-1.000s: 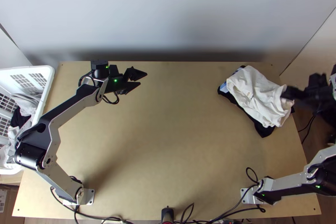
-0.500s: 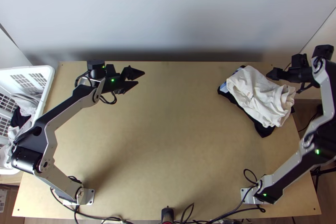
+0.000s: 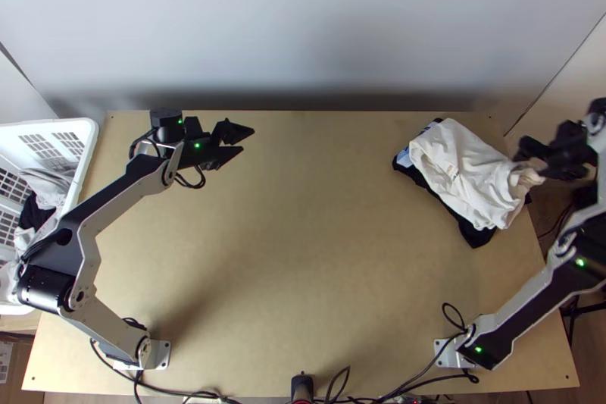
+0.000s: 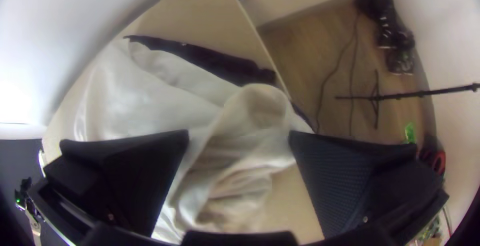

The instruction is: Fold the t-shirt

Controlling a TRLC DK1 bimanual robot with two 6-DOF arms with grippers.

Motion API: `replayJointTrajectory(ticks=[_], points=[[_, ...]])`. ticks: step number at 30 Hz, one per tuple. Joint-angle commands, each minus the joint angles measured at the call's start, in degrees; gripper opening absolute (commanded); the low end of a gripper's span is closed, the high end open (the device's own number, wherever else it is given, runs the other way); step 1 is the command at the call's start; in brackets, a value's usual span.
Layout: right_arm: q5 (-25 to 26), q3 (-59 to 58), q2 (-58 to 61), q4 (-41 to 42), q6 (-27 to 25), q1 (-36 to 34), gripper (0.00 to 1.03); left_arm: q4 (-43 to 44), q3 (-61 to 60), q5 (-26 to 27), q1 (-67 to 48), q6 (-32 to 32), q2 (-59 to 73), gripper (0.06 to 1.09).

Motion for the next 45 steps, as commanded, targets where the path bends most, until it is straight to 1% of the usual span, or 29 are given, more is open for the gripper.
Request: replayJointTrajectory(ticks=[1,3,4,7,9,11,13,16,20,26,28,31,33,37,40,42,44,45], points=[[4.6,-10.1,-11.0,-2.1,0.1,-3.6,0.93,0.8,0.1,0.0,-0.1,0.0,0.7,1.04],[4.6,-12.2,-13.7,-3.9,-3.8,-3.5,0.93,0.9,0.3,0.0,-0.2,-0.2,0.9,1.04],[4.5,-13.6,-15.4,-3.4,-7.4,-2.6,0.93,1.0,0.4,0.1,-0.3,-0.3,1.0,1.04],[4.4,-16.5,-17.8,0.7,-14.9,-0.3,0.93,1.0,0.7,0.0,-0.8,-0.3,1.6,1.04],[4.4,-20.1,-21.2,9.4,-18.9,1.4,0.93,1.0,1.1,0.0,-1.5,-0.3,1.8,1.04],[4.1,-21.8,-22.7,13.7,-21.4,4.5,0.93,1.0,1.4,0.0,-1.8,-0.4,1.9,1.04],[2.2,-22.1,-22.9,15.3,-22.0,8.0,0.93,1.0,1.7,-0.1,-2.2,-0.5,2.1,1.04],[1.4,-24.1,-21.9,16.1,-21.8,12.4,0.93,1.0,2.1,-0.1,-2.4,-0.9,1.9,1.04],[0.5,-28.7,-19.0,15.9,-19.1,13.1,0.93,0.7,1.8,-0.1,-1.5,-1.0,1.0,1.04],[-0.8,-33.9,-17.5,6.5,-18.8,8.8,0.93,0.9,-0.7,0.0,0.7,-0.6,0.0,1.04],[-1.6,-34.7,-17.5,2.0,-19.2,7.3,0.93,1.0,-1.1,0.0,0.7,-0.5,0.0,1.04],[-2.5,-36.1,-19.3,-3.2,-19.6,5.9,0.93,1.5,-1.1,0.0,0.5,-0.7,0.1,1.04],[-2.6,-36.8,-21.4,-4.7,-20.0,5.4,0.93,2.2,-1.0,0.0,0.2,-1.0,0.2,1.04],[-2.8,-36.8,-23.4,-5.1,-20.7,5.4,0.93,2.2,-0.3,0.0,-0.1,-1.1,0.9,1.04],[-4.6,-33.7,-26.5,-5.1,-21.5,5.6,0.93,2.2,0.0,0.0,-0.4,-1.2,0.9,1.04],[-6.0,-30.6,-30.0,-4.4,-23.3,6.4,0.93,2.1,-0.1,0.0,-0.2,-1.2,0.6,1.04],[-6.1,-27.4,-33.3,-2.8,-25.2,8.4,0.93,2.0,-0.3,0.0,0.0,-1.1,0.4,1.04],[-6.1,-26.4,-34.9,-0.7,-25.8,9.5,0.93,2.0,-0.4,0.0,0.1,-1.0,0.2,1.04]])
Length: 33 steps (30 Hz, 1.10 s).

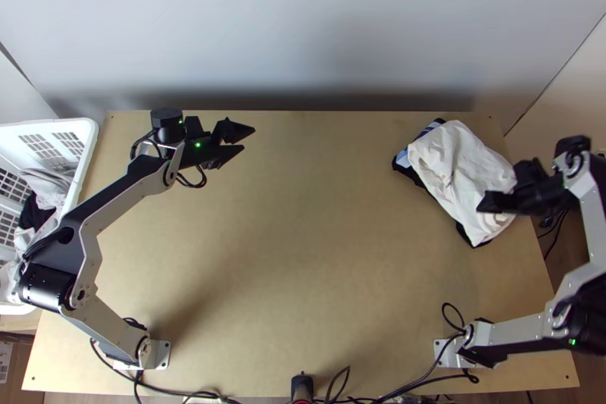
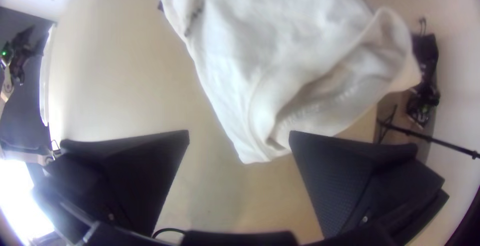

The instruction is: Fold the t-shirt

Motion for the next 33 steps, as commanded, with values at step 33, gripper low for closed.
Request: replayJointTrajectory(ticks=[33], points=[[13.0,-10.2,2.5,55.6,2.6,14.8,0.97,-2.4,-1.2,-1.0,2.2,2.5,-1.5,1.04]])
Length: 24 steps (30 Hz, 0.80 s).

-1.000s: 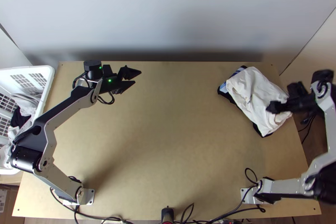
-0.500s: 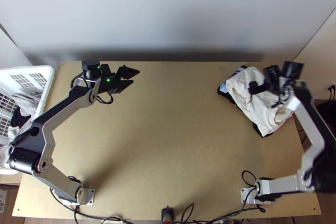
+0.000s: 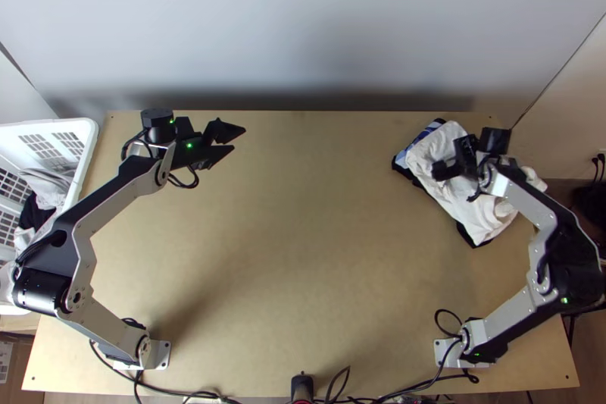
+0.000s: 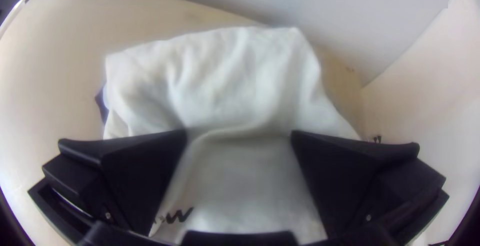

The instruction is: Fold the t-shirt

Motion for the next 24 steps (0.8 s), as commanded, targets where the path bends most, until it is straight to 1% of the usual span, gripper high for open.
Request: replayJointTrajectory(ticks=[1,4,7,9,10,12,15,17,19,22,24], points=[[0.3,3.2,-11.3,-8.2,1.2,-2.9,0.97,0.0,-0.6,0.1,-0.3,0.1,-0.3,1.04],[0.2,1.9,-17.5,-14.7,1.0,-6.0,0.97,0.0,-1.2,0.1,-0.2,0.2,-0.8,1.04],[-0.4,-3.6,-22.6,-16.3,-0.4,-10.0,0.97,0.0,-1.7,0.1,-0.2,0.4,-1.1,1.04],[-1.1,-8.6,-23.5,-16.2,-1.8,-12.8,0.97,0.1,-2.0,0.1,-0.2,0.4,-1.2,1.04],[-1.5,-10.9,-23.3,-15.5,-2.2,-13.8,0.97,0.2,-2.0,0.1,-0.3,0.4,-1.2,1.04],[-1.9,-15.6,-21.8,-10.8,-2.4,-14.8,0.97,0.2,-2.0,0.0,-0.7,0.3,-1.3,1.04],[-1.9,-19.6,-15.7,-3.7,-2.6,-14.9,0.97,0.1,-2.0,-1.0,-1.3,1.4,-1.3,1.04],[-1.9,-19.5,-10.2,-2.3,-2.8,-15.1,0.97,0.0,-2.2,-1.9,-1.4,2.5,-1.6,1.04],[-1.9,-17.9,-9.9,-3.4,-2.8,-15.3,0.98,-0.5,-2.7,-2.6,-0.8,3.4,-2.6,1.04],[-2.1,-13.1,-19.7,-8.7,-2.0,-14.9,0.98,-2.2,-3.0,-3.2,1.0,5.3,-5.5,1.04],[-2.5,-7.1,-25.2,-13.3,0.2,-14.5,0.98,-2.3,-3.5,-3.8,2.5,6.4,-7.8,1.04]])
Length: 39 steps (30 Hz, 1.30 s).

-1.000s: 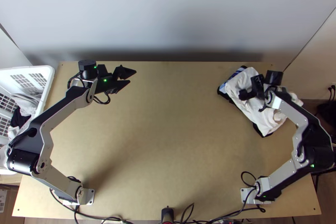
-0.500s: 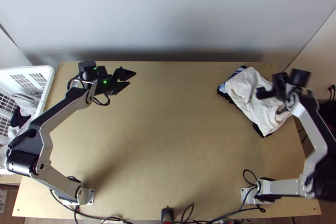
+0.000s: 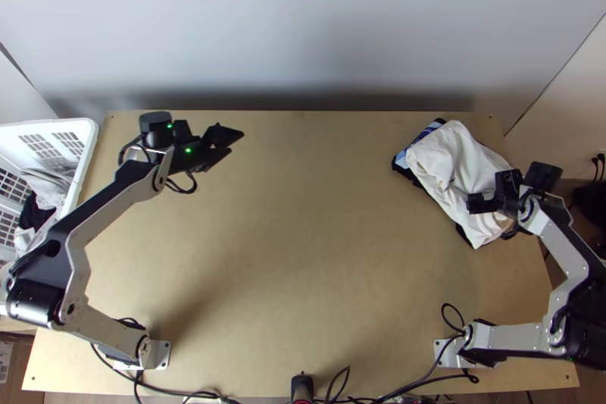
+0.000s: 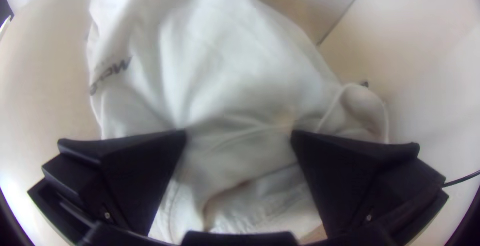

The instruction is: Fold the t-shirt

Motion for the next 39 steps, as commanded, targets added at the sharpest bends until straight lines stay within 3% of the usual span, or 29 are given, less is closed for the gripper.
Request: replayJointTrajectory(ticks=[1,4,9,13,16,18,22,27,29,32,39], points=[[-0.7,10.9,-11.1,-8.1,3.8,0.0,0.98,-1.9,-1.0,-2.1,3.2,4.1,-5.8,1.04],[-2.9,19.4,-16.2,-10.0,8.1,0.3,0.98,-2.3,-1.5,-4.8,4.2,5.7,-10.6,1.04],[-8.8,25.3,-19.2,-14.1,9.0,3.5,0.98,-4.2,-3.6,-13.6,4.9,12.0,-21.9,1.04],[-8.8,23.5,-22.0,-20.5,8.9,7.6,0.98,-5.6,-9.3,-15.2,10.2,13.1,-32.6,1.04],[-6.0,20.2,-26.2,-20.3,12.9,10.9,0.98,-8.5,-14.4,-15.2,15.6,16.2,-41.3,1.04],[-4.9,17.7,-29.4,-17.6,15.3,13.3,0.98,-12.0,-17.2,-15.0,18.4,18.0,-46.8,1.04],[-2.8,11.4,-36.2,-10.4,14.3,13.6,0.98,-17.4,-21.9,-13.2,24.5,20.9,-58.7,1.04],[-0.1,5.9,-44.1,-9.4,20.6,13.2,0.98,-24.6,-24.4,-12.5,26.7,23.8,-71.3,1.04],[-0.1,-0.6,-51.8,-1.6,22.2,13.2,0.98,-25.7,-26.5,-12.7,26.9,25.4,-76.9,1.04],[0.1,-12.1,-65.3,9.8,19.1,13.2,0.98,-27.3,-28.8,-12.8,28.5,26.5,-83.5,1.04],[0.1,-28.2,-82.7,11.4,16.5,13.4,0.98,-33.2,-35.0,-13.1,30.4,33.5,-94.1,1.04]])
